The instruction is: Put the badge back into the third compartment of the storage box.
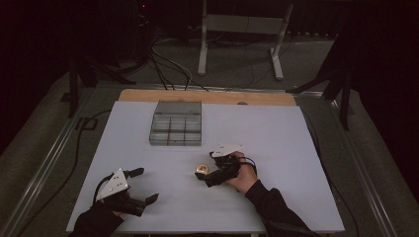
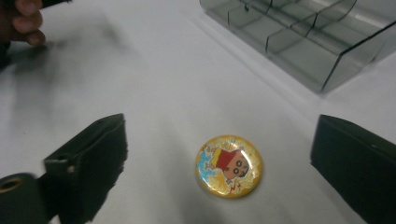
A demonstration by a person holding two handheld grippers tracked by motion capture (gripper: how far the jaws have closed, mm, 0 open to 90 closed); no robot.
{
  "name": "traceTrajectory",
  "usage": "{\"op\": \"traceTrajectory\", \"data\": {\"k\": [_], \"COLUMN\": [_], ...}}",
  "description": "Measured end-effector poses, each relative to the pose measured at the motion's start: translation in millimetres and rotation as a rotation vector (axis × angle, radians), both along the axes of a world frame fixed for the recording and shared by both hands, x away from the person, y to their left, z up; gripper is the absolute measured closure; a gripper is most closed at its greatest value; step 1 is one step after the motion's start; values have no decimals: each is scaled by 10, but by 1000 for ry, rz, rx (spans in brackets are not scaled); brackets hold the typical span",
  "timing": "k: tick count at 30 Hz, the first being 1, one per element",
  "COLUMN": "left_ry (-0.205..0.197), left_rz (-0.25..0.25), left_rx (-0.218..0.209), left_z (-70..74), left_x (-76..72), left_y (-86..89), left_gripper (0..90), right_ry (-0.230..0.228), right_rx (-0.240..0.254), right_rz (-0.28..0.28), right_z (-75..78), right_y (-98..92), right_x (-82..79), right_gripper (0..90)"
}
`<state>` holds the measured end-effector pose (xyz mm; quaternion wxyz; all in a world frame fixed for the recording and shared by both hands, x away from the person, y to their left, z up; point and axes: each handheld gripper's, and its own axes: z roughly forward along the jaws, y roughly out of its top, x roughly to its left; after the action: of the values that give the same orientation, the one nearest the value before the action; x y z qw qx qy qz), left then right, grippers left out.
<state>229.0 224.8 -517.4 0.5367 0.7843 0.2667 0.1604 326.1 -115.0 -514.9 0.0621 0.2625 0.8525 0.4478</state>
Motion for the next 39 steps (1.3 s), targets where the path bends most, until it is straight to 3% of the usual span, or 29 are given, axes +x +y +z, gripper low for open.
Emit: {"op": "traceTrajectory", "data": {"k": [12, 25, 31, 39], "left_ry": [1, 0, 1, 5], "left_rz": [-3, -4, -3, -4], "left_rx": [6, 3, 1, 6], "left_z": [-3, -1, -3, -11], "left_x": [0, 0, 2, 9], "left_y": [-2, 1, 2, 1], "left_gripper": [3, 3, 3, 3], "right_ry": [33, 14, -43, -48], "right_rx": [-72, -138, -177, -186], "right_rz": [-11, -3, -8, -2], "right_z": [-135, -206, -211, -203], "right_y": [60, 160, 185, 198], "right_x": [51, 69, 42, 16], "right_gripper": [166, 280, 335, 392]}}
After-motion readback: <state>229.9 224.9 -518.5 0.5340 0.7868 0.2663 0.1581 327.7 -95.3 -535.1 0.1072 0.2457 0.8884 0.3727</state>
